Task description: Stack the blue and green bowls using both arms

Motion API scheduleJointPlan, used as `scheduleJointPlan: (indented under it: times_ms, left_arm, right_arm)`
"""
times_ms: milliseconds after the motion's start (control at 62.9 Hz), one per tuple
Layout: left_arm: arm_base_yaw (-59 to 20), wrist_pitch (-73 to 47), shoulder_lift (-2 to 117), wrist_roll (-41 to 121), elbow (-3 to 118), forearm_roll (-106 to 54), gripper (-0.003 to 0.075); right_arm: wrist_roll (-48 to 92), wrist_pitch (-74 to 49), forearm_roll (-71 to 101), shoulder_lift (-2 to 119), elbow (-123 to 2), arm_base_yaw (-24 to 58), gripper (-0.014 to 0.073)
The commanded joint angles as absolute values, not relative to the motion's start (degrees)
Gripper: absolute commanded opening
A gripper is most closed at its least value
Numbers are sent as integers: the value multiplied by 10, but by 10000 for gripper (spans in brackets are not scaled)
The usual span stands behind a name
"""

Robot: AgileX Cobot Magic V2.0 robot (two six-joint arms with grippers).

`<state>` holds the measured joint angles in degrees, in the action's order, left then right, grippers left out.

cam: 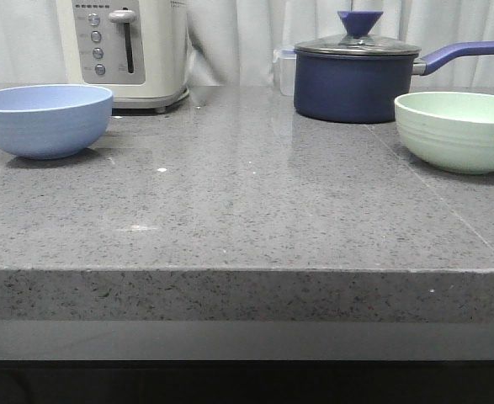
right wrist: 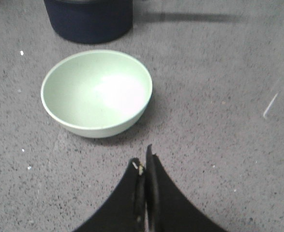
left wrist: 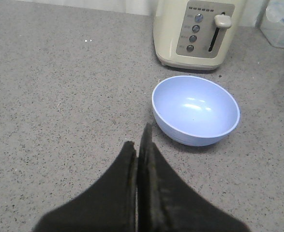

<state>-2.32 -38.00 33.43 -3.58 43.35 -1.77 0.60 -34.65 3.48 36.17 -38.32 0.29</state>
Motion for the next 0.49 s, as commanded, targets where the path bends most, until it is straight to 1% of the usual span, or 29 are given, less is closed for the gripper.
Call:
scheduleJointPlan:
  times_ms: [0,95,143,191,254,270,318,334,366,382,413,429,461,477]
  left_arm:
    - [-24,-337,348,-36,451,-23,-20]
    - [-24,-331,355,-36,451,-21,-20]
    - [-24,-325,356,-36,451,-21,-19]
    - [-24,-320,356,-36,451,-21,-18]
    - [-24,-315,356,-32,451,-21,2]
    - [-24,-314,356,-31,451,-21,19]
    - [-24,-311,356,-31,451,-21,68]
    - [-24,-310,356,-31,451,-21,87]
    - [-24,-309,356,-31,451,-21,167]
    - [-24,-309,356,-31,451,-21,179]
    - [-24,-307,356,-31,451,-21,260]
    - [-24,-307,356,-31,451,-21,274]
    - [-24,-307,356,-31,451,-21,330]
    - [-24,-307,356,-31,451,-21,370]
  right_arm:
    - [8,-321,28,380,-402,1,-54]
    - [8,-330,28,393,-402,1,-48]
    - [8,-331,28,399,-402,1,-27]
    - [8,-331,28,401,-402,1,19]
    - [8,-331,28,404,-402,1,122]
    - [8,-331,28,405,-402,1,166]
    - [8,-331,28,405,-402,1,262]
    - [8,-331,28,405,-402,1,311]
    - [8,-331,28,405,-402,1,388]
    - [8,-331,28,405,-402,1,429]
    - [8,-331,28,405,-402,1,475]
    - [8,-331,28,405,-402,1,503]
    - [8,-332,28,405,-402,1,532]
    - [8,-333,28,406,-402,1,546]
